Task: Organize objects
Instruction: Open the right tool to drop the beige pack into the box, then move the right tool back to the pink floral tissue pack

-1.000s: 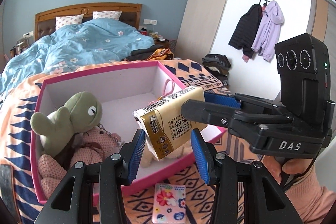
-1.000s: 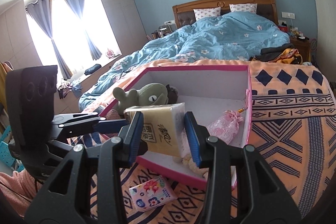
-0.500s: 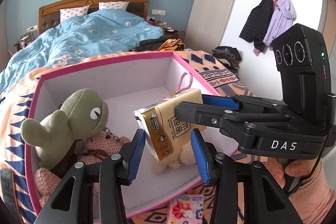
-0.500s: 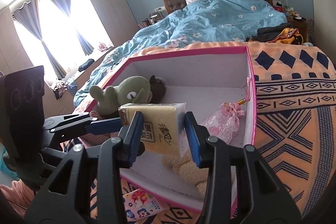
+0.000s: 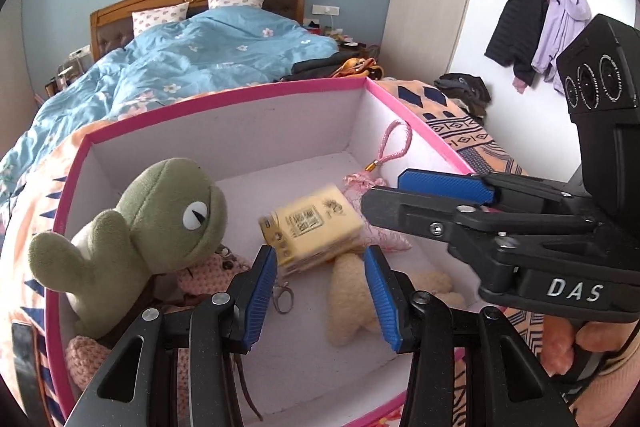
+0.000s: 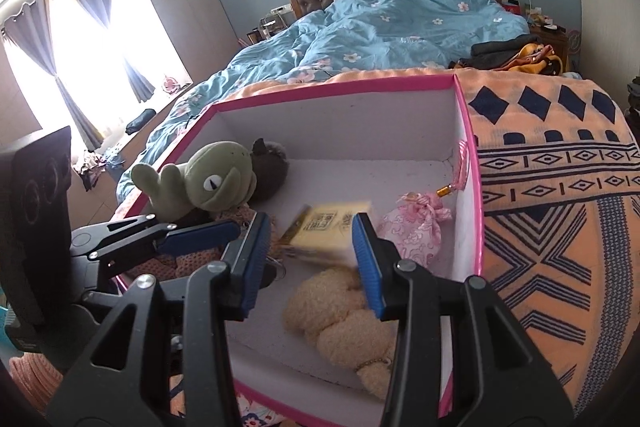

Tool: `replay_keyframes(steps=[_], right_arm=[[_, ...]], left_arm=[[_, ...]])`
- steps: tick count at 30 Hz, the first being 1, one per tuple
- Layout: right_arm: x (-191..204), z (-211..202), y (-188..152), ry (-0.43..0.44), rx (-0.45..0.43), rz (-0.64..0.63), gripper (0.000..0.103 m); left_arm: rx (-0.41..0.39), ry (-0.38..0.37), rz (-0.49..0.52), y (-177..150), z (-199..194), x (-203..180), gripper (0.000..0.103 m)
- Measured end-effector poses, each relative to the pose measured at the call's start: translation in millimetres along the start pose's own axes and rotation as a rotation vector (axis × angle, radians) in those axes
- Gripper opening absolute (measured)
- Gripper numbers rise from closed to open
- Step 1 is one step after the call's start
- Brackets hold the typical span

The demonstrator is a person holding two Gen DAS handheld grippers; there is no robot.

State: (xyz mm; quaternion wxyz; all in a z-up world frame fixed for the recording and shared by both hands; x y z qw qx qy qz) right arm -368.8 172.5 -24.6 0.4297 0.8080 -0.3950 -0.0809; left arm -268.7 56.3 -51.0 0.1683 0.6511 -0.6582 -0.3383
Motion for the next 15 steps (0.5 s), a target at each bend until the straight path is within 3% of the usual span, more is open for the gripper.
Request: replay_keyframes(steps=[5,10,15], right_arm=[[4.2,-10.0,-7.3,0.010,-0.011,-0.009,0.046],[8.2,-21.8,-16.1,0.028,-0.031,-0.005,0.050],[11.3,-31.3,-22.9,0.054,-0.050,0.010,0.050]], left_arm=[[-0.014,-0.019,-0.012,-6.0,-5.1,5.2,0.048],[-0.055,-0.046,-0.012,-11.8,-20.6,3.4,0.059],[-0.110,-0.065,0.017,-19.4,-43.2,-7.1,0.064]])
Point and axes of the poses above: each gripper's, at about its wrist camera, not at the fingertips, and z roughly the way its jaws point, x to its left, y to its top, the point moved 6 cm from there along z, roughly the way its jaws point, and after that the axes turned 8 degrees about -z, right-handed, at the moved point
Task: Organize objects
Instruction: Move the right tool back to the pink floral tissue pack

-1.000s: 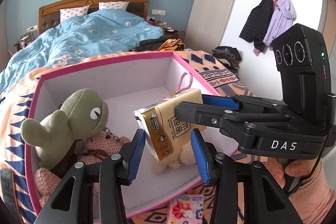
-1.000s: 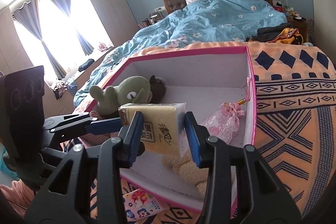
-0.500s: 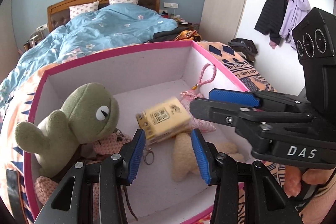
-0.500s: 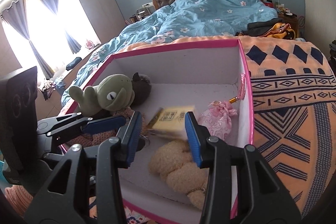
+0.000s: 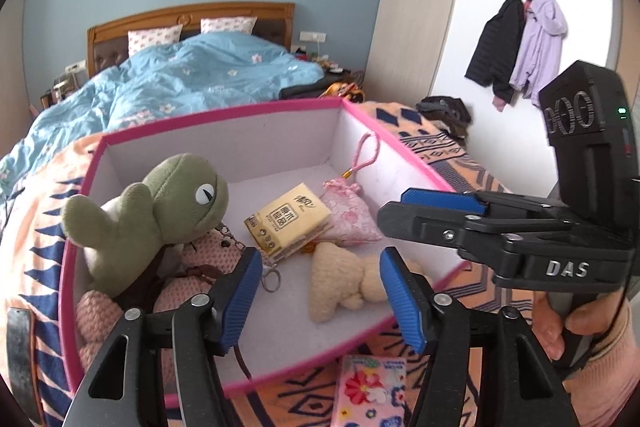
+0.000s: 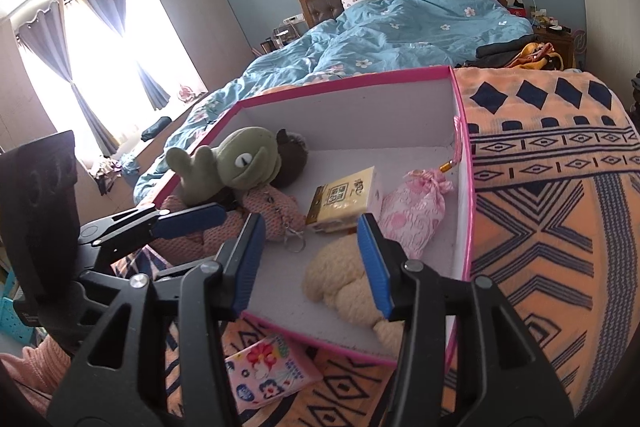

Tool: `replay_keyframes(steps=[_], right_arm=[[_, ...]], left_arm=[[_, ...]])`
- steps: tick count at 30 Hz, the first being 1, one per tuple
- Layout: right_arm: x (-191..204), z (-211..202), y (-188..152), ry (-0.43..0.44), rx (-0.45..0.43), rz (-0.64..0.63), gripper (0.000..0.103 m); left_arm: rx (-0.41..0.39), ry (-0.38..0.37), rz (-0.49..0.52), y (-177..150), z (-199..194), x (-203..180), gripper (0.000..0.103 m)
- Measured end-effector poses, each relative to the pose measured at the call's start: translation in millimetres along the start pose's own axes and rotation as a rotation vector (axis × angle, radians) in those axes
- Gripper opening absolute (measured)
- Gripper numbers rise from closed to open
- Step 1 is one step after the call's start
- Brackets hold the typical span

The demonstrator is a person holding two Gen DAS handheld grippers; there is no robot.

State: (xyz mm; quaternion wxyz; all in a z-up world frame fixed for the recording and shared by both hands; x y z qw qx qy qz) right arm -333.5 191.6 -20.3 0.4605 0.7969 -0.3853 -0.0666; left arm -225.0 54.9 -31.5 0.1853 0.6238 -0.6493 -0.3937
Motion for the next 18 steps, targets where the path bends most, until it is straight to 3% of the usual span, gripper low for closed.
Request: replay_keyframes(steps=[11,18], right_arm=[[28.7,-41.2,-18.1,0.065,-0.062,-0.046,0.050],[49.7,-46.9,-46.2,0.111,-0.021,-0.094,0.050]], left_arm=[[-0.065,-0.034,0.055,-24.0,-45.7,-17.4,0.066],[-0.025,-0.053,0.057,-58.5,-51.9,-21.3,0.066]])
Point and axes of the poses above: each gripper's, at about its wrist camera, not at the fingertips, and z roughly the way its jaws point, x to its left, y to its top, the point moved 6 cm from there along z, roughly the way its jaws point, and after that the axes turned 8 degrees about -z, right-handed, at the moved point
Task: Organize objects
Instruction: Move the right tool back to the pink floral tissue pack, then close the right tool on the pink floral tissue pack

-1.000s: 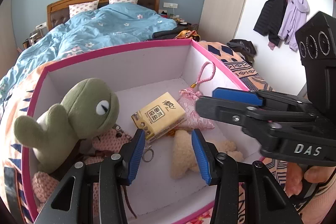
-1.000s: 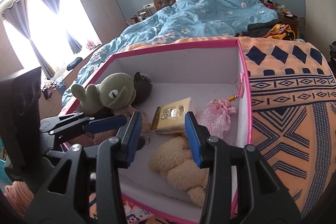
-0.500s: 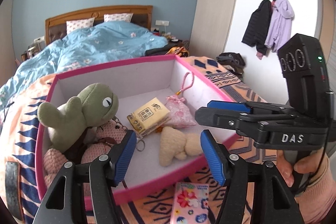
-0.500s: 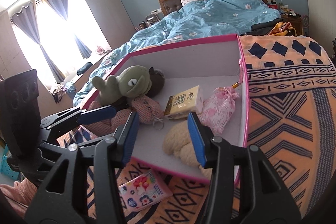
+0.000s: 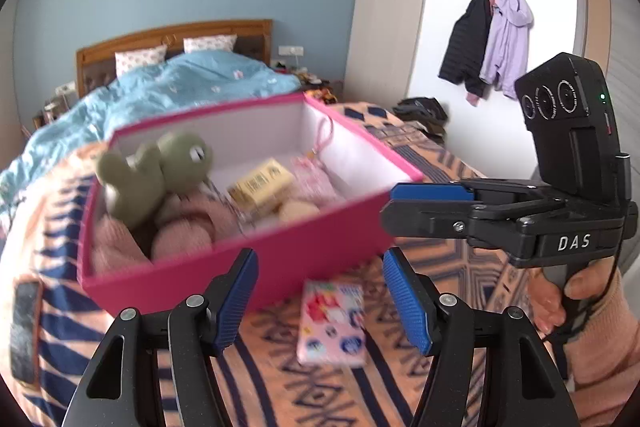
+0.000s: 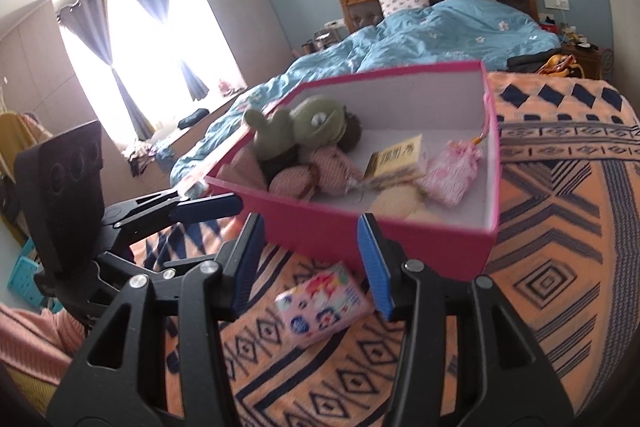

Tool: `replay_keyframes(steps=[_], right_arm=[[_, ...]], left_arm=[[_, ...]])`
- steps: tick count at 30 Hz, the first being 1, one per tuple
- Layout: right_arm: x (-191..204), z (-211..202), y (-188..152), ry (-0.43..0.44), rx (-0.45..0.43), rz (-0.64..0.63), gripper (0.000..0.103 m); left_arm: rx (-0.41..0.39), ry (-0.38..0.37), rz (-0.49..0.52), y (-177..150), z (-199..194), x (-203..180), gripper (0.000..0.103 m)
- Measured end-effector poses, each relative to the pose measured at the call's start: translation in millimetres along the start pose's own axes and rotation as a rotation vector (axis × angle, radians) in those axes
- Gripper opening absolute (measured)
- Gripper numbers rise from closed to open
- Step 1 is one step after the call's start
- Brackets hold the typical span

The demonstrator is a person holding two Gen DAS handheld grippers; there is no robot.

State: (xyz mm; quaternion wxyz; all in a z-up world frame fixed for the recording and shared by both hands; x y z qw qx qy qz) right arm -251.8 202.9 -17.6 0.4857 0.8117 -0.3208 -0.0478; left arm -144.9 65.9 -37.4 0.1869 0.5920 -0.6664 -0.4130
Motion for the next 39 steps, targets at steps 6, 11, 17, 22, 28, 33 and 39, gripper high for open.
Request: replay_keyframes(steps=[6,11,17,22,28,33,39], right_arm=[[-1.9,19.9,-29.1,0.002,0.089,0.023,0.050],[-8.3,40.0,-46.6,-0.001,0.160,0.047,0.050],[-16.7,56.5,-56.0,-0.014,0.200,0.067,0.050],[-24.6,68.9,-58.2,-0.032,0.229,0.080,0.050],[-25.0,71.6,-60.0,-0.026,0.231,0.083,0.050],[-16.5,70.4,-64.3,-0.027,0.245,0.046,0.050],[-5.4,63.3,-73.6,-0.015,0.263,0.016,0.050]], left_arm=[[0.087,-0.023,-0.061,-35.2,13.5,2.5,0.067],[0.145,-0.036,-0.115,-56.5,23.9,8.1,0.067],[0.188,-0.052,-0.162,-71.8,30.9,12.2,0.066],[0.222,-0.076,-0.191,-80.7,38.7,13.3,0.066],[0.248,-0.103,-0.222,-83.6,45.3,14.9,0.065],[0.256,-0.125,-0.247,-84.6,46.8,15.6,0.056],[0.254,-0.138,-0.245,-81.3,48.4,15.4,0.053]])
Point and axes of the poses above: each gripper's, at about its wrist camera, not at the fingertips, and z roughly the way its jaws point, x to its left, y to its top, the point moved 6 cm from there along z, roughly the way its jaws point, and after that the axes turned 8 degrees about -z, right-handed, at the moved point
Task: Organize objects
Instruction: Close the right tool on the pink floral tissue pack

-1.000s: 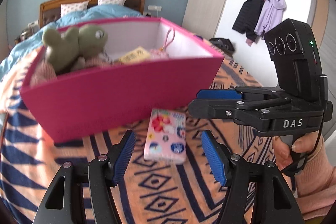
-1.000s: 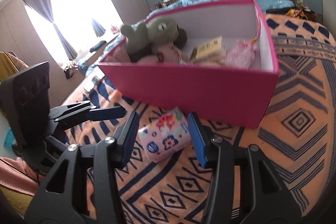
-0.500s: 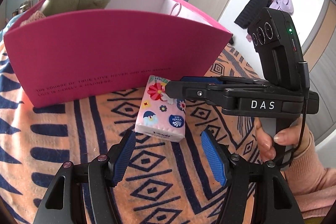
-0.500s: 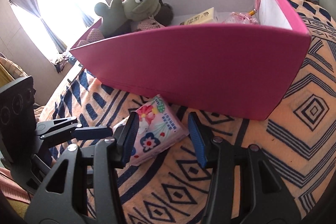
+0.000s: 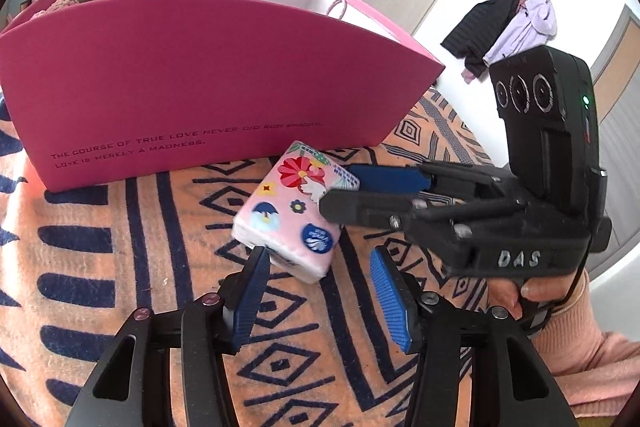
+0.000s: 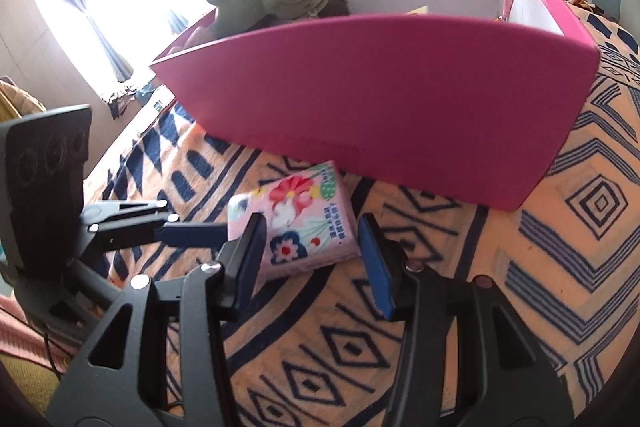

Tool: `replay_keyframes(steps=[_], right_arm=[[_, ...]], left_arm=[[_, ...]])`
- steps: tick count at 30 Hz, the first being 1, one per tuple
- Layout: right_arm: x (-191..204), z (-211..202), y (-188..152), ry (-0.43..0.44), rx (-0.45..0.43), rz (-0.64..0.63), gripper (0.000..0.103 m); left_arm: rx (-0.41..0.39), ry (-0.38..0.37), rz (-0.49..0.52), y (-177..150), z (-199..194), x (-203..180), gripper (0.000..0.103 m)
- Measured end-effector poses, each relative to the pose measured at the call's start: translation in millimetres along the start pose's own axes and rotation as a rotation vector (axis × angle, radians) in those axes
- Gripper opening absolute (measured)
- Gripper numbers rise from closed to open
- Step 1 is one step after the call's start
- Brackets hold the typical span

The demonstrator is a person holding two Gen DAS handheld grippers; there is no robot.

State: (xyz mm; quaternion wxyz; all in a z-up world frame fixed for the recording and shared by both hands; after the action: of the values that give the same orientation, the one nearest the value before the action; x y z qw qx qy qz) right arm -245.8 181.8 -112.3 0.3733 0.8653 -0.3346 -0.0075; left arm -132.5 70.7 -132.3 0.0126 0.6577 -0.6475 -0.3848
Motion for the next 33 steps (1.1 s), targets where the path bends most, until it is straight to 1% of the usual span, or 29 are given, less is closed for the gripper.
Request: replay_keyframes(steps=[5,9,14,20,26,29,32,33], right_arm=[[4.1,-7.8,-10.0,0.018,-0.001,0.014,0.050],[7.1,-13.6,-15.8,0.049,-0.008,0.032,0.050],[8.4,-14.7,-16.6,0.087,-0.013,0.055,0.050],[-0.5,-13.9,-10.9,0.075,-0.044,0.100,0.050],[-4.8,-7.5,-8.3,0.081,-0.049,0.128,0.050],[-4.6,-4.5,-7.5,0.080,-0.051,0.130,0.050],[-7.1,-2.1,-7.8,0.080,-0.051,0.137,0.050],[-7.1,-1.0,-8.2,0.079,-0.050,0.137,0.050]], left_arm=[[0.011,-0.011,0.003,-1.8,0.8,-1.8,0.053],[0.018,-0.006,0.019,-5.1,-4.7,0.4,0.053],[0.016,-0.003,0.021,-5.3,-0.7,-3.4,0.053],[-0.007,0.005,0.017,-3.7,-8.8,-0.7,0.053],[0.013,0.007,-0.002,-3.4,-2.9,1.6,0.052],[0.027,-0.012,-0.017,-3.1,-0.3,2.2,0.048],[0.023,0.001,-0.021,-1.0,3.2,2.0,0.044],[0.024,0.000,-0.027,-0.7,2.9,3.7,0.041]])
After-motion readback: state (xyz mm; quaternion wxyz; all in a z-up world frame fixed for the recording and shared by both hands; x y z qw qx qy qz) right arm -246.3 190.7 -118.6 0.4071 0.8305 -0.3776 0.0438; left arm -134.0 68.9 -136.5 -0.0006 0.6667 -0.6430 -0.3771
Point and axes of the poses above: each gripper's, at about its wrist camera, not at the fingertips, and z roughly the way its jaws point, x to its left, y to its top, the point moved 6 cm from there along z, roughly the way its jaws point, and after that the axes turned 8 degrees about -z, right-handed, at the moved point
